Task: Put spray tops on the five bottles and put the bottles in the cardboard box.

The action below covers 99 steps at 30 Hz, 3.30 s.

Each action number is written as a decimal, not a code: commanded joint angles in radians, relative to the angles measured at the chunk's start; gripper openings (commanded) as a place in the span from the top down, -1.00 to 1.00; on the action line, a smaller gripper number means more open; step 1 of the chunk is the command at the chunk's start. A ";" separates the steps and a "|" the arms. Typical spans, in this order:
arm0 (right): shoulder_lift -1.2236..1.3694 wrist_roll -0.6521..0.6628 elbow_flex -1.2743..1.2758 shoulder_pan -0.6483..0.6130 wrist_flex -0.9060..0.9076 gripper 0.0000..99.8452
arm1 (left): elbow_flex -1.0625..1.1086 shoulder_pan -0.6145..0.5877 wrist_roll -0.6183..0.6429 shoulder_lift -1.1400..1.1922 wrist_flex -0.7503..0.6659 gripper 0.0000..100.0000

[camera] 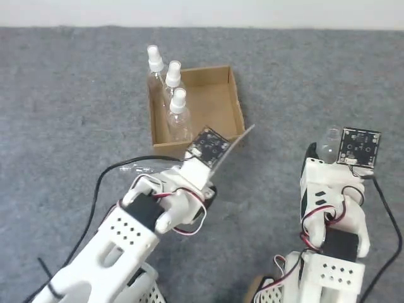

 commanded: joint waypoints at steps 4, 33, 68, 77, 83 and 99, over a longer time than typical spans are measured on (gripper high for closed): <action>-0.021 -0.003 -0.020 0.004 -0.031 0.81 | 0.035 -0.040 0.000 -0.212 -0.023 0.98; -0.019 -0.003 -0.018 0.004 -0.031 0.81 | 0.059 -0.657 0.129 -0.583 0.003 0.98; -0.019 -0.003 -0.018 -0.021 -0.027 0.81 | -0.108 -1.066 0.092 0.144 -0.006 0.90; -0.019 -0.003 -0.018 -0.021 -0.025 0.81 | -0.125 -1.082 0.407 0.209 0.075 0.90; -0.019 -0.003 -0.018 -0.021 -0.024 0.81 | -0.127 -1.154 0.506 0.207 0.077 0.91; -0.019 -0.003 -0.005 -0.022 -0.033 0.81 | 0.005 -1.263 0.875 0.209 -0.170 0.98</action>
